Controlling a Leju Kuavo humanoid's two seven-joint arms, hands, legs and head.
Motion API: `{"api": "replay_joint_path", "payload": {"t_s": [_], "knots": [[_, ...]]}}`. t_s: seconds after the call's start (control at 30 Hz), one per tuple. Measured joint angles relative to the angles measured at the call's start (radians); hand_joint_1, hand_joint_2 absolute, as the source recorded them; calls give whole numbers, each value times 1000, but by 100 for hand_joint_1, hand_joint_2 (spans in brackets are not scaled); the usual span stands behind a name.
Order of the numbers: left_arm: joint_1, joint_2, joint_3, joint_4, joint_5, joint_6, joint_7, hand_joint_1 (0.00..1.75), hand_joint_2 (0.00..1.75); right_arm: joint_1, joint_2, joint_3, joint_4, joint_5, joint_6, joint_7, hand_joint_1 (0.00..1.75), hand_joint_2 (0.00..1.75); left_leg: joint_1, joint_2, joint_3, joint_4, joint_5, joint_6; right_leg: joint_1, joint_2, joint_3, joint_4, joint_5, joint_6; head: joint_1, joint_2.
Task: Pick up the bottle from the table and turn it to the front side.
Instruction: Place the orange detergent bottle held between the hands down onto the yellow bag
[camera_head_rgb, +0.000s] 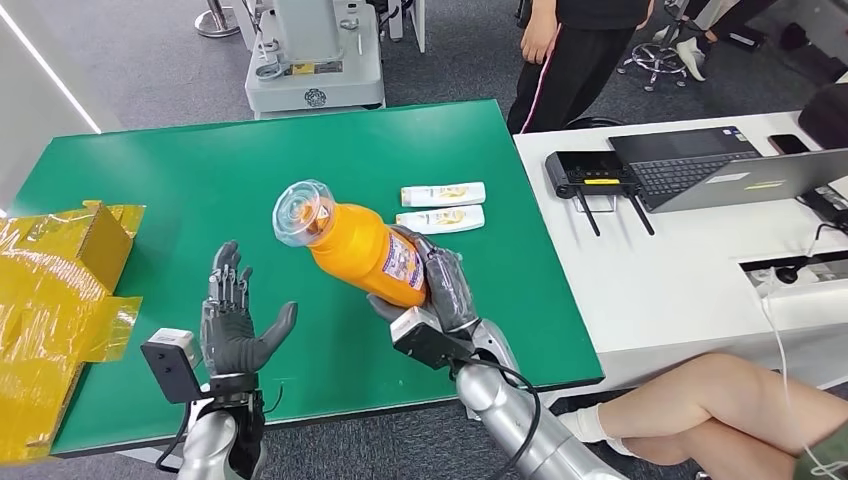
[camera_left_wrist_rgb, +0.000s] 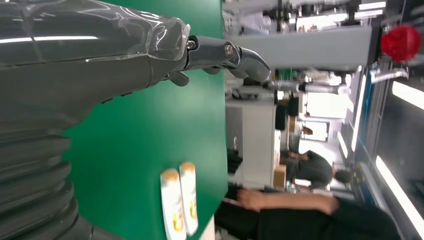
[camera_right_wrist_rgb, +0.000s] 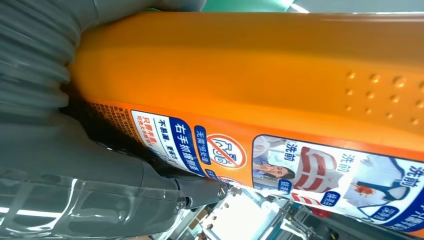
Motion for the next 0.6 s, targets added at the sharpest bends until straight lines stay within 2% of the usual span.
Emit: {"api": "replay_joint_path", "payload": {"t_s": [0.37, 0.6], "knots": [[-29, -13, -44, 0, -13, -21, 11, 0, 175, -57, 14, -26, 76, 14, 40, 16, 175, 175, 0, 0, -1, 0, 0, 0, 0, 0, -1, 0, 0, 0, 0, 0], [-83, -32, -68, 8, -14, -26, 20, 0, 175, -157, 74, -25, 223, 42, 75, 34, 175, 175, 0, 1, -1, 0, 0, 0, 0, 1, -1, 1, 1, -1, 0, 0]]}}
